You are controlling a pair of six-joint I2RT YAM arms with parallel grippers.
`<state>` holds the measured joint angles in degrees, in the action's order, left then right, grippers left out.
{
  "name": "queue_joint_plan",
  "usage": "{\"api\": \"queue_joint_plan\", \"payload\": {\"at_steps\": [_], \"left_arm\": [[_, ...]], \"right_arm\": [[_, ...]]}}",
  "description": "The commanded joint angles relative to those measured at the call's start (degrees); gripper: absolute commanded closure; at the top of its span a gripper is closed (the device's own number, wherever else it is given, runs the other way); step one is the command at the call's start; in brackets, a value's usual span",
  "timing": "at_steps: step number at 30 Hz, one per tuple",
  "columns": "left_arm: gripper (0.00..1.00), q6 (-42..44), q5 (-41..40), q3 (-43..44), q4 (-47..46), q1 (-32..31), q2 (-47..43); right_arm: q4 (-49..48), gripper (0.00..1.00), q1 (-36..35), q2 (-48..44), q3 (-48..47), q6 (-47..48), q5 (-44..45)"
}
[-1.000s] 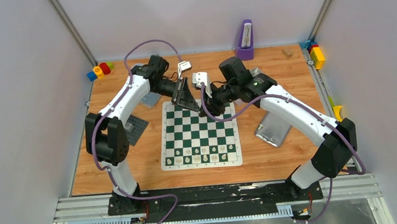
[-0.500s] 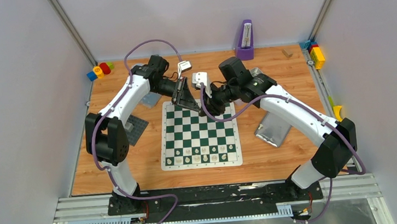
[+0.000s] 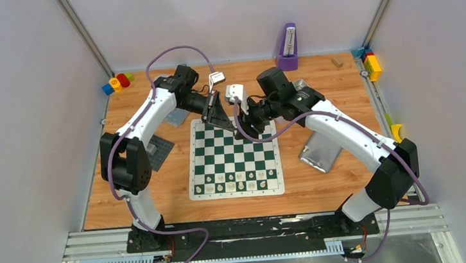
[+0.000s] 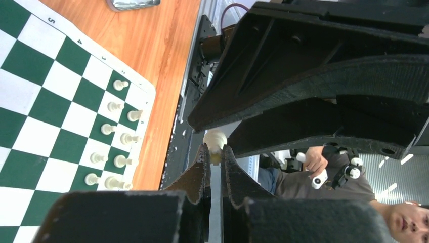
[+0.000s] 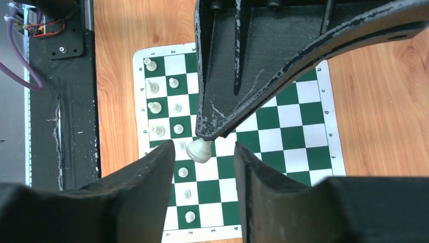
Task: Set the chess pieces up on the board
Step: Place the chess piece on the chessboard.
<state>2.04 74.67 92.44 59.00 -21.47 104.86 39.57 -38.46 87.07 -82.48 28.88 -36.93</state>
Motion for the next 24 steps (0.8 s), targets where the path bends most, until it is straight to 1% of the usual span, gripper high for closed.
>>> {"api": "queue_joint_plan", "payload": {"at_steps": [1,4,8,11,13,15,19,20,21,24], "left_arm": [[1.0,3.5,-0.53,2.06,1.22,-0.5,-2.82],[1.0,4.55,-1.84,2.31,1.31,-0.5,-3.48],[1.0,6.21,-5.35,2.68,1.16,-0.61,-4.43],[1.0,7.86,-11.43,2.57,-0.24,-1.4,-6.53],[1.0,8.87,-15.66,1.82,-2.9,-2.72,-7.92],[1.0,9.82,-19.74,1.13,-4.83,-4.75,-9.07],[1.0,13.38,-29.78,0.07,-7.92,-11.76,-10.33],[1.0,14.58,-33.3,-0.09,-8.59,-14.58,-10.44],[1.0,15.19,-34.87,-0.51,-9.88,-16.11,-10.44],[1.0,17.81,-41.42,-0.98,-12.39,-23.29,-9.4]], "right_arm": [[-1.37,0.49,2.15,-2.79,1.01,-0.58,-0.17],[-1.02,0.42,5.38,-4.96,2.45,-1.26,-2.98],[-0.86,0.4,12.34,-8.02,4.09,-3.17,-7.84],[-2.28,0.4,19.46,-9.35,5.5,-7.2,-11.66],[-3.97,0.41,24.91,-9.63,7.04,-10.36,-13.71],[-5.42,0.42,29.6,-9.51,8.83,-12.79,-14.17],[-7.56,0.43,37.38,-9.02,11.8,-16.53,-14.45],[-8.05,0.44,39.47,-9.0,12.42,-16.75,-14.63],[-8.3,0.44,41.02,-9.13,12.95,-16.6,-14.8],[-9.12,0.44,43.63,-9.63,14.68,-15.12,-14.24]]}}
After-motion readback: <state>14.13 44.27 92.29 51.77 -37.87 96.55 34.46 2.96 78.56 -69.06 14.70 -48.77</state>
